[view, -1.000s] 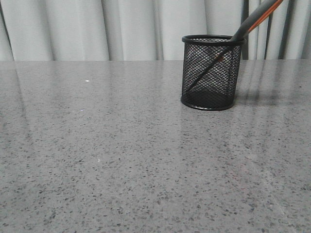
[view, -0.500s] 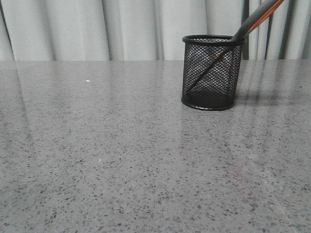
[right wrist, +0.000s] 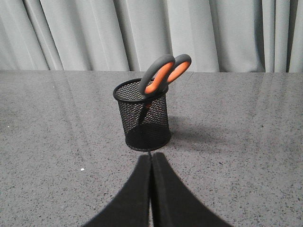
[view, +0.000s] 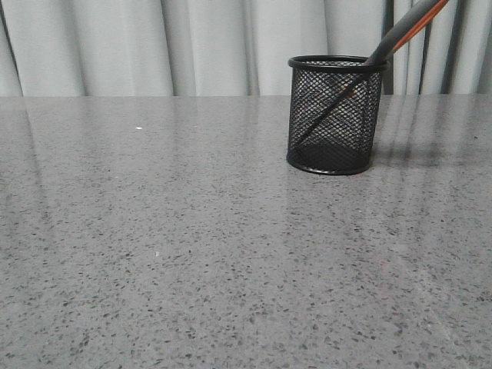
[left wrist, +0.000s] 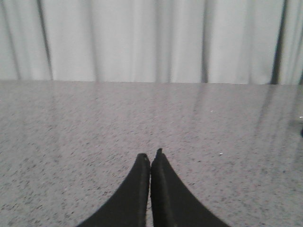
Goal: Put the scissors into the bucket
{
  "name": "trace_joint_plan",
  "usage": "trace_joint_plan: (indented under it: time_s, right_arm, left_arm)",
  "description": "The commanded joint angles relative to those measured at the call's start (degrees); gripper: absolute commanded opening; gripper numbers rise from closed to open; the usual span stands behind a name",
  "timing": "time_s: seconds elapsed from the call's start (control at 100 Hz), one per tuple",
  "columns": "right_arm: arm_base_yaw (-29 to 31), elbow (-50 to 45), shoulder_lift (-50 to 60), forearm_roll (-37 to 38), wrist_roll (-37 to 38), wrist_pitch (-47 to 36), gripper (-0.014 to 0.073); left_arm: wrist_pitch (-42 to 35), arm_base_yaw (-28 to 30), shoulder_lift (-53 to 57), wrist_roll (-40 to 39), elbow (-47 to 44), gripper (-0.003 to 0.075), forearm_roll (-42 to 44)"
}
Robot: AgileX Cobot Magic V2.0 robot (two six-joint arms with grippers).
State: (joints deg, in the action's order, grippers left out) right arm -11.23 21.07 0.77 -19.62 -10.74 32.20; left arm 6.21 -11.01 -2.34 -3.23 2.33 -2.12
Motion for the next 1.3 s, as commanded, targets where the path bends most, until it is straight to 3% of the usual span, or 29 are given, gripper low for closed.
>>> trace_joint_plan:
  time_s: [0.0, 0.21, 1.29]
  right_arm:
    - [0.2, 1.3, 0.8, -0.4, 0.1, -3.8, -0.0065]
    - [0.2, 1.3, 0.7, -0.4, 0.1, -3.8, -0.0065]
    - [0.2, 1.2, 0.7, -0.3, 0.1, -4.0, -0.0065]
  left_arm:
    - [-5.5, 2.7, 1.3, -0.5, -0.5, -0.0021, -0.8]
    - [-4.7, 5.0, 4.0, -0.2, -3.8, -0.0021, -0.3]
    - [-3.6, 4.8, 4.0, 0.6, -3.9, -0.0021, -0.5]
